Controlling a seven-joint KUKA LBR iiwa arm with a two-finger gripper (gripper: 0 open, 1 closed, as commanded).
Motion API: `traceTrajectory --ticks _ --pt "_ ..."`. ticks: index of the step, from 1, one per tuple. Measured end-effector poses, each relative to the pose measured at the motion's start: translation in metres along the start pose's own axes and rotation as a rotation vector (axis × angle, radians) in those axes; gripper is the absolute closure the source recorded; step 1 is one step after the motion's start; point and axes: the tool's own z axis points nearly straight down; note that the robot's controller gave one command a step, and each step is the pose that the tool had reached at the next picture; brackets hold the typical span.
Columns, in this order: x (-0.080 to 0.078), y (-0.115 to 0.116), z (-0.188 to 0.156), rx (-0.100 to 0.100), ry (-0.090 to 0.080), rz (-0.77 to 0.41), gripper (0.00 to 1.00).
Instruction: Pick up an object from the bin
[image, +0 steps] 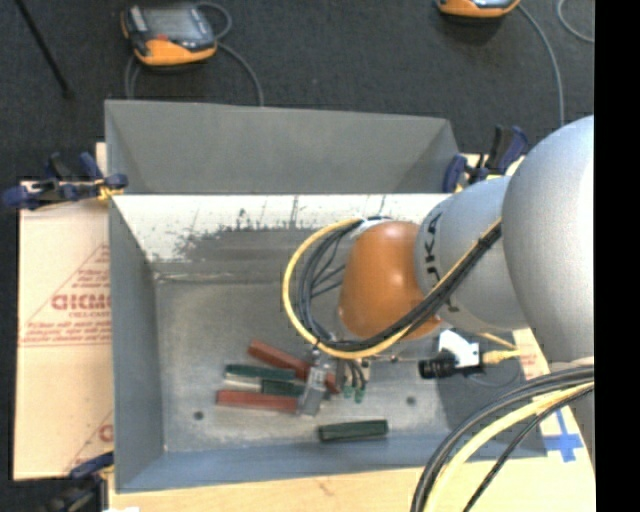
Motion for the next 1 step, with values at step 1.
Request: traceTrajectory --ticks 1 --pt "0.0000 0.0000 0.0000 0.000 0.000 0.000 1.00"
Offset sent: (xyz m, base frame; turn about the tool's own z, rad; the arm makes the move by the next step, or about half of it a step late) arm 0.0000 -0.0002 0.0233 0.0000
